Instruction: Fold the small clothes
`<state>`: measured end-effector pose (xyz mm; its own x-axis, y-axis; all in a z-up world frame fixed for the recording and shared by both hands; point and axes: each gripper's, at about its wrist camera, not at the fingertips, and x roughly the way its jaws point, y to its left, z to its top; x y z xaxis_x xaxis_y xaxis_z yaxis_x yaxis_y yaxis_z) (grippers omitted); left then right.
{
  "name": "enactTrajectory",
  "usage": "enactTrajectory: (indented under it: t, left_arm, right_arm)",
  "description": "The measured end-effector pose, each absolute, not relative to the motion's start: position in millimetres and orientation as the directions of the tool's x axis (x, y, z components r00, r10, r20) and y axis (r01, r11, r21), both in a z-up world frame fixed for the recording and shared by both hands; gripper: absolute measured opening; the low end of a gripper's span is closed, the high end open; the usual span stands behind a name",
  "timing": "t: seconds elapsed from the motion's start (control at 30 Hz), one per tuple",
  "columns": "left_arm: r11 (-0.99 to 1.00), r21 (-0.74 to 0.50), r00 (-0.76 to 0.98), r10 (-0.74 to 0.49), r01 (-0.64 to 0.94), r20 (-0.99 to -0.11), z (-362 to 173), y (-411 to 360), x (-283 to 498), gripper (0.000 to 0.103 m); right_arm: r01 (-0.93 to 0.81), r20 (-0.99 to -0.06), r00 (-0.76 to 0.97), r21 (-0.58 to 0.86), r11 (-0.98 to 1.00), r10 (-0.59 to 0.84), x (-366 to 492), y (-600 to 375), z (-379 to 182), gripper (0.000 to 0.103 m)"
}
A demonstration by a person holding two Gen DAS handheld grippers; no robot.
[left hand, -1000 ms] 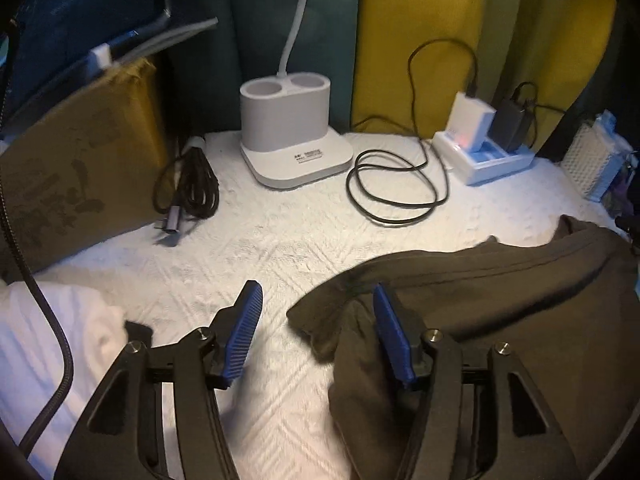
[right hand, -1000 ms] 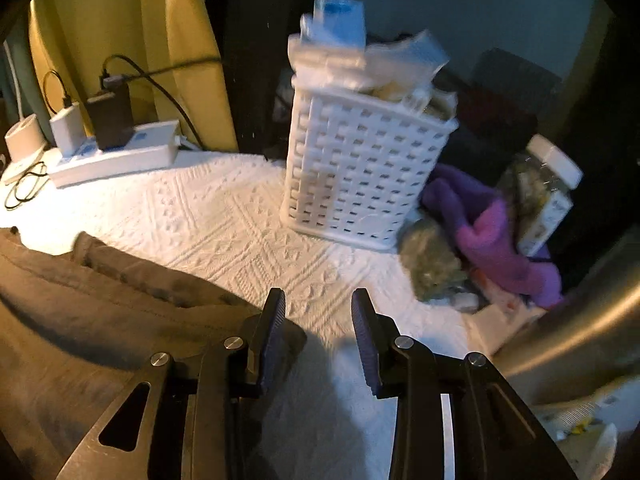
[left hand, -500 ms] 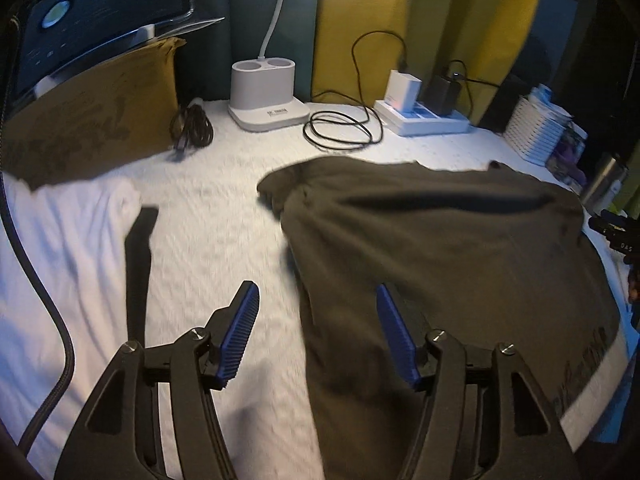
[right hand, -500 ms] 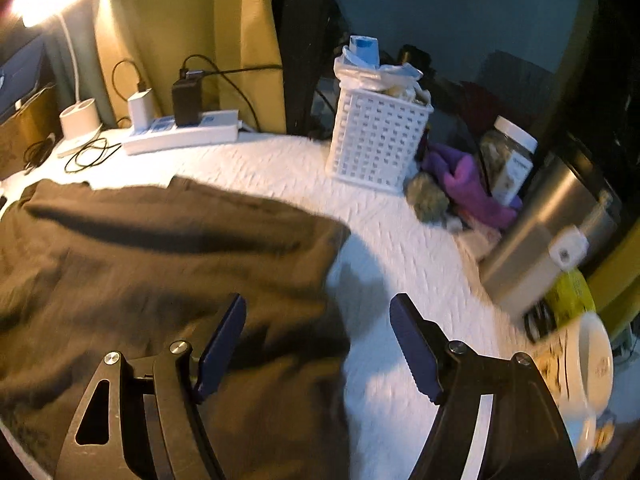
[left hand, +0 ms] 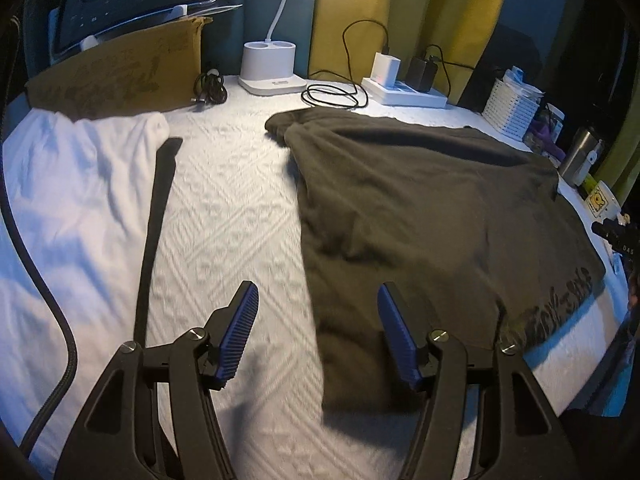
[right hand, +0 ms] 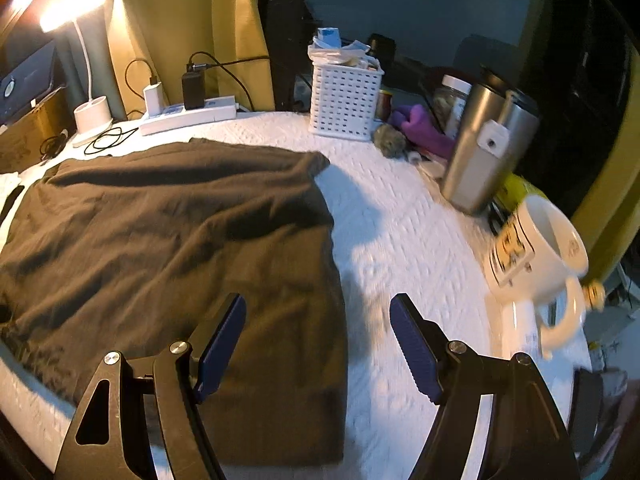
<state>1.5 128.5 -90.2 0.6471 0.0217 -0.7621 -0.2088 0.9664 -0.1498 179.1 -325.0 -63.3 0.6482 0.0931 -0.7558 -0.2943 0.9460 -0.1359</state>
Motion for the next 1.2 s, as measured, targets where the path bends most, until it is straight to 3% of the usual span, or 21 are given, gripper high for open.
enactTrajectory:
  t: [0.33,0.63,0.67,0.7,0.73,0.8,0.83,1.03,1.2]
  left_arm:
    - [0.962,-0.229,0.651,-0.081,-0.147,-0.755,-106.9,117.1,-24.5,0.062]
    - [0.958,-0.243,0.661,-0.084,-0.152,-0.746,-111.3,110.3,-23.0,0.061]
    - [0.960,-0.239,0.663,-0.086,-0.144,-0.744,-112.0,108.4,-23.7,0.051]
    - [0.962,-0.235,0.661,-0.089,-0.135,-0.745,-112.4,105.7,-23.5,0.032]
    - [0.963,-0.234,0.657,-0.093,-0.130,-0.748,-113.2,104.2,-22.8,0.026]
    - [0.969,-0.212,0.653,-0.081,-0.125,-0.753,-113.0,100.1,-22.8,0.005]
    - [0.970,-0.205,0.653,-0.073,-0.128,-0.754,-111.5,99.7,-23.5,0.005]
    - [0.970,-0.184,0.711,-0.017,-0.158,-0.703,-74.6,108.8,-42.7,0.005]
    - [0.976,-0.152,0.682,-0.006,-0.155,-0.731,-73.8,106.7,-49.0,0.005]
  right_arm:
    - [-0.250,-0.767,0.634,-0.083,0.965,0.099,139.4,-351.7,-85.5,0.076]
    - [-0.178,-0.737,0.636,0.149,0.973,0.229,120.5,-386.1,-103.9,0.075]
    - [-0.180,-0.732,0.637,0.163,0.970,0.241,121.0,-385.3,-104.3,0.074]
    - [-0.184,-0.726,0.638,0.181,0.966,0.257,121.8,-383.9,-104.8,0.061]
    - [-0.183,-0.720,0.641,0.195,0.964,0.267,123.1,-380.6,-106.0,0.047]
    - [-0.207,-0.718,0.636,0.193,0.959,0.282,124.7,-370.6,-108.2,0.033]
    - [-0.219,-0.722,0.631,0.188,0.958,0.285,126.1,-364.7,-108.8,0.017]
    - [-0.257,-0.709,0.660,0.096,0.962,0.247,118.6,-354.2,-84.6,0.013]
    - [-0.287,-0.727,0.657,0.007,0.958,0.202,104.0,-350.4,-75.3,0.013]
